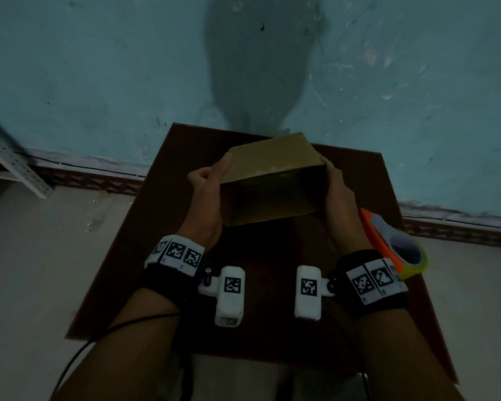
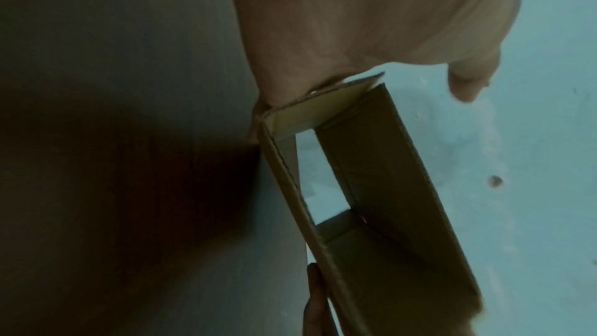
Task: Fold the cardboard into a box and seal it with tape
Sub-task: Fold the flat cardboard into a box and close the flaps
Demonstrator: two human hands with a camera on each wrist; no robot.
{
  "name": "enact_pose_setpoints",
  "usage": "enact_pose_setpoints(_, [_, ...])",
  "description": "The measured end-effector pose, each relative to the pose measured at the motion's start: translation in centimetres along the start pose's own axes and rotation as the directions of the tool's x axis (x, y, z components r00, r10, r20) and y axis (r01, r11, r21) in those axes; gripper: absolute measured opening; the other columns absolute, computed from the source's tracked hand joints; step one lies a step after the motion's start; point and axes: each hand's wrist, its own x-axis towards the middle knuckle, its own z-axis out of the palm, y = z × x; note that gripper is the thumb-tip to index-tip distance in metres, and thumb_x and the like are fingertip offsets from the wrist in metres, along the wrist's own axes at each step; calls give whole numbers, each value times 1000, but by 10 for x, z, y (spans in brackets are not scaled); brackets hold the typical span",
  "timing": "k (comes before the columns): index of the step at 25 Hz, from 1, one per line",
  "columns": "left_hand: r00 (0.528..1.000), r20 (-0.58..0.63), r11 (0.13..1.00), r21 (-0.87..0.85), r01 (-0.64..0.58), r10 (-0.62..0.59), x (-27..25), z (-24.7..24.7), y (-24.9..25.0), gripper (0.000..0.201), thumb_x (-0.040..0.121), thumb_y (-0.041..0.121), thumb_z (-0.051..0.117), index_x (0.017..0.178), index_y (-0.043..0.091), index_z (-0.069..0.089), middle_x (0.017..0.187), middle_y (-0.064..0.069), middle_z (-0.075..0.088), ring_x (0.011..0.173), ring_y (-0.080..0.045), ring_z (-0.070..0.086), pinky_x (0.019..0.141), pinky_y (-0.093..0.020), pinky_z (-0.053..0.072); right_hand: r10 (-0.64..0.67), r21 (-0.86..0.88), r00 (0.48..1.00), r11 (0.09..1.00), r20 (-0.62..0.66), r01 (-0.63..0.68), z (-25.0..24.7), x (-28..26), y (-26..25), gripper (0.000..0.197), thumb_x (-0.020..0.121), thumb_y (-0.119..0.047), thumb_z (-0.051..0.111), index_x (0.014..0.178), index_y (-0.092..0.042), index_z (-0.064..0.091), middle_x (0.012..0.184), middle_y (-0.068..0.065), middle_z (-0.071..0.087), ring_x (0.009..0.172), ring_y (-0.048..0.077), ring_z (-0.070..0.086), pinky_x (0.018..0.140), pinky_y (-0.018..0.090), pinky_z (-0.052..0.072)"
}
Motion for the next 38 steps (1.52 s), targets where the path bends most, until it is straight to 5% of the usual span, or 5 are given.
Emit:
enact_pose_setpoints(7, [992, 83, 990, 91, -104, 97, 2, 8, -4, 37, 100, 34, 63, 135, 20, 63, 130, -9, 72, 121, -29, 70, 100, -48, 57, 40, 129, 999, 991, 12, -41, -11, -8, 2, 60, 107, -63, 42, 125, -18, 79, 119, 9, 80, 108, 23, 73, 103, 41, 53])
enact_pose_setpoints(18, [929, 33, 704, 643, -302, 368, -3, 14, -2, 35, 99, 1, 56, 124, 22, 44, 102, 2, 59, 79, -5, 61, 51, -5, 44, 38, 22, 998, 999, 58, -39, -22, -10, -5, 44, 114, -47, 39, 91, -28, 71, 77, -9, 75, 54, -8, 70, 47, 8, 49])
enact_pose_setpoints(23, [931, 68, 670, 676, -308, 359, -7, 15, -5, 53, 103, 10, 54, 145, 41, 47, 120, 16, 63, 81, 23, 60, 66, 0, 45, -77, -75, 994, 994, 71, 83, -11, -12, 1, 52, 114, -57, 30, 124, -29, 72, 116, -11, 75, 98, -16, 70, 78, 4, 50])
enact_pose_setpoints(28, [919, 152, 642, 673, -366, 365, -12, 17, -9, 57, 104, 20, 61, 156, 36, 46, 148, 8, 58, 125, -2, 61, 109, -30, 52, -152, -149, 988, 976, 40, 156, 8, -14, 15, 79, 102, -70, 50, 168, -35, 26, 163, -3, 51, 147, 21, 51, 121, 47, 41])
enact_pose_setpoints(38, [905, 38, 672, 656, -343, 425, -1, 5, -1, 28, 96, 23, 72, 118, 32, 56, 125, 8, 60, 107, 2, 58, 81, -13, 45, -131, -117, 990, 984, 62, 137, -1, -5, 13, 58, 109, -35, 59, 164, -28, 42, 151, -2, 61, 110, 1, 64, 78, 15, 48])
